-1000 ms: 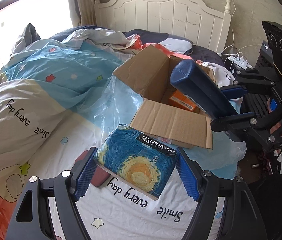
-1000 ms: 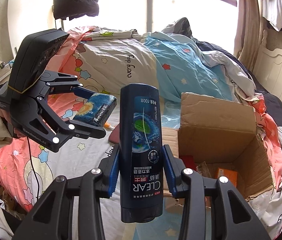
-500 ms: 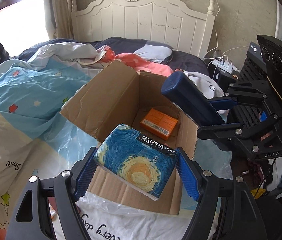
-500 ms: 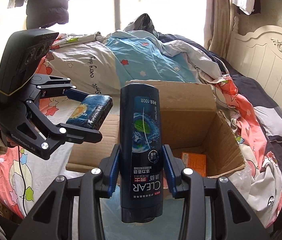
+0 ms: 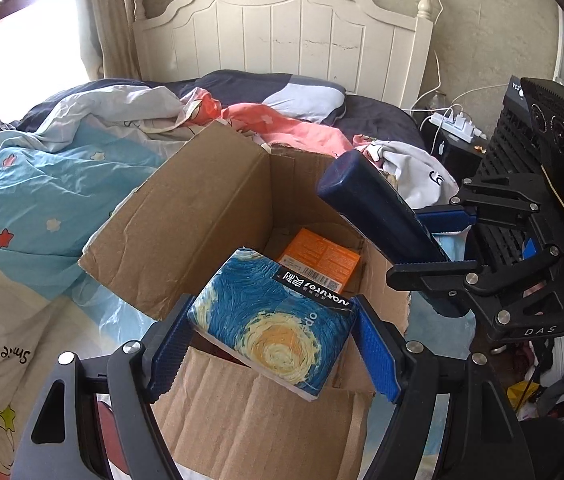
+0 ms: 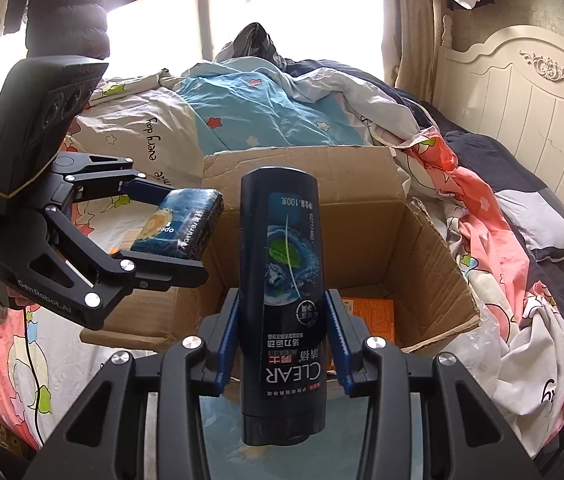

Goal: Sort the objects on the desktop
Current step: 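Open both tools to drop the shampoo bottle and tissue pack into the box, then move both tools back toward the red case and orange tube on the bed, then lower the right tool over the dark red case and close on it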

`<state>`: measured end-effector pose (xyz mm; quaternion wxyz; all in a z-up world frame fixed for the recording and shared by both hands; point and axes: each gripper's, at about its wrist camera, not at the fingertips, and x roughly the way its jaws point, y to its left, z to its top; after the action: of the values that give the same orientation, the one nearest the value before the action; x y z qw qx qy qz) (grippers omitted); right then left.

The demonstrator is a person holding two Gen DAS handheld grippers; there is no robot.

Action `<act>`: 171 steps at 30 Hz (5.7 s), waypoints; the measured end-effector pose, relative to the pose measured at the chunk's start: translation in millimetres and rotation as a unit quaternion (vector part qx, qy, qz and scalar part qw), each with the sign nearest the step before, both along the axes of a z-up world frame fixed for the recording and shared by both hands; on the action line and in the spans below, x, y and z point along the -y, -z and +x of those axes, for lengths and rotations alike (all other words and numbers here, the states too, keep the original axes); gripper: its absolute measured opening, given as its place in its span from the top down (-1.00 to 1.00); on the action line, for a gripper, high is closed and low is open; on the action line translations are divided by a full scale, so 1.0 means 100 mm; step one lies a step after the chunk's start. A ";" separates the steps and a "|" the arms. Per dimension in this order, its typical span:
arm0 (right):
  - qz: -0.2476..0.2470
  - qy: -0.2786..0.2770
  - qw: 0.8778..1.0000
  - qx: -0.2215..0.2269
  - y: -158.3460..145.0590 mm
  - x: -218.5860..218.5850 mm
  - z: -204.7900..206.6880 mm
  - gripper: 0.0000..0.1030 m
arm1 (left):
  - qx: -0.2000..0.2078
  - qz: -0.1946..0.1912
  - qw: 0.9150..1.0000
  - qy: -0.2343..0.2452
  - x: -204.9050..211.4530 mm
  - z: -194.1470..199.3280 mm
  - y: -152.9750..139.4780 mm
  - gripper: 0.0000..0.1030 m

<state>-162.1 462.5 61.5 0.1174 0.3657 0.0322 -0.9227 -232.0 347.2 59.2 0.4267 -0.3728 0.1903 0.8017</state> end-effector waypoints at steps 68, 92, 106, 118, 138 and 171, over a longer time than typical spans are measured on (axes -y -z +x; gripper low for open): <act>0.048 0.006 0.999 0.011 -0.05 0.61 0.08 -0.36 | -0.036 -0.056 0.996 -0.057 0.74 0.31 -0.12 -1.00; 0.055 -0.067 0.996 0.026 -0.03 1.52 0.04 -0.36 | -0.008 -0.083 0.983 -0.165 2.02 0.38 0.01 -1.00; 0.047 -0.108 0.992 0.035 0.14 2.07 -0.11 -0.36 | 0.006 -0.099 0.969 -0.225 2.73 0.37 0.19 -1.00; 0.048 -0.137 0.987 0.062 0.42 2.46 -0.28 -0.36 | 0.016 -0.090 0.961 -0.260 3.07 0.25 0.35 -1.00; 0.028 -0.156 0.982 0.098 0.97 2.74 -0.73 -0.36 | 0.017 -0.055 0.972 -0.230 3.14 0.01 0.77 -1.00; -0.011 -0.129 0.981 0.143 1.65 2.76 -1.40 -0.38 | -0.002 -0.058 0.985 -0.163 2.88 -0.51 1.35 -1.00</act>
<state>-302.4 186.1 -103.9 0.2431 0.4856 0.0517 -0.8381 -283.0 59.1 -76.2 0.2679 -0.4211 0.1741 0.8489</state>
